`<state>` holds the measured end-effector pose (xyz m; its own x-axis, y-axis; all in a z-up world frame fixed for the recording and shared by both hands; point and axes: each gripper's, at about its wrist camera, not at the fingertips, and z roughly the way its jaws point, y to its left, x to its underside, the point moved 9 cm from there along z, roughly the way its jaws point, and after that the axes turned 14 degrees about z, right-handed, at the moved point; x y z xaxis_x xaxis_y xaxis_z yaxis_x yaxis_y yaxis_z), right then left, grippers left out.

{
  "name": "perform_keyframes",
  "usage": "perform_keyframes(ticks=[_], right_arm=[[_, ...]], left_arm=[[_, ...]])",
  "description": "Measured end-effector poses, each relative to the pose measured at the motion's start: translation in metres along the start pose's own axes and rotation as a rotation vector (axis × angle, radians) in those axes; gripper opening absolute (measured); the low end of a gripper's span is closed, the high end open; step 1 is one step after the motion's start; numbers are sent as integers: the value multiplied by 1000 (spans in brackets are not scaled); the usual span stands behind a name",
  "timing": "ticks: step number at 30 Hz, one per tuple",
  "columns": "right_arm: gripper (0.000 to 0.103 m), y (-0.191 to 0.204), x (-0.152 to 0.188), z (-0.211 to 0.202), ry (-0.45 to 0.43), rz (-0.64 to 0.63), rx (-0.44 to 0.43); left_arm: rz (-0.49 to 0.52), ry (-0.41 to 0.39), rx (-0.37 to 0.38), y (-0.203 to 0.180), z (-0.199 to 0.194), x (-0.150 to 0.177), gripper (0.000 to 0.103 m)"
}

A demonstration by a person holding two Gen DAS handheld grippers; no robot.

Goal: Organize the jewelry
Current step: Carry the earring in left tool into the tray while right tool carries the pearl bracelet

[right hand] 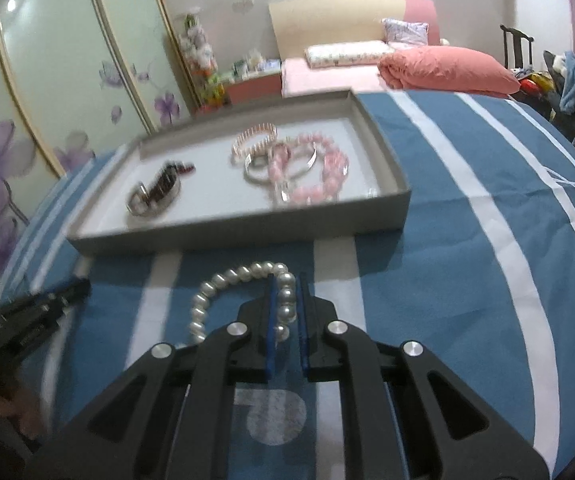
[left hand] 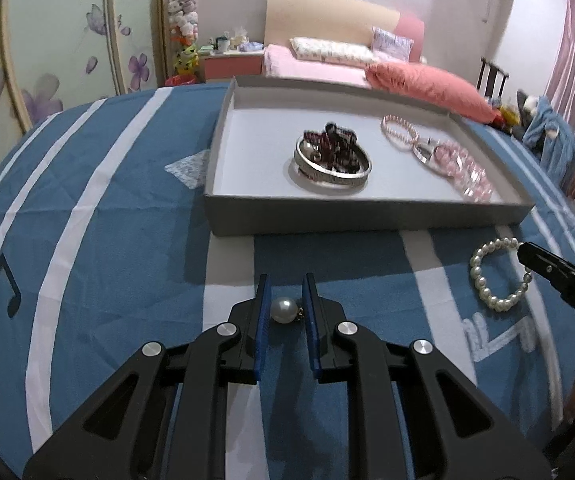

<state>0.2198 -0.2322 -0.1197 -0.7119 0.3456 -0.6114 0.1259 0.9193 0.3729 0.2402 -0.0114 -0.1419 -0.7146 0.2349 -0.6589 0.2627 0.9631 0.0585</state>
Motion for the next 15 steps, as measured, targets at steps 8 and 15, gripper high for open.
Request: perform_keyframes(ticks=[8,15], right_arm=[[10,28,-13,-41,-133,18,-152],[10,43,-16,-63,-200,1,-184]], left_arm=[[27,-223,-47,-7,-48,-16,17],[72,-348,-100,-17,-74,-28,17]])
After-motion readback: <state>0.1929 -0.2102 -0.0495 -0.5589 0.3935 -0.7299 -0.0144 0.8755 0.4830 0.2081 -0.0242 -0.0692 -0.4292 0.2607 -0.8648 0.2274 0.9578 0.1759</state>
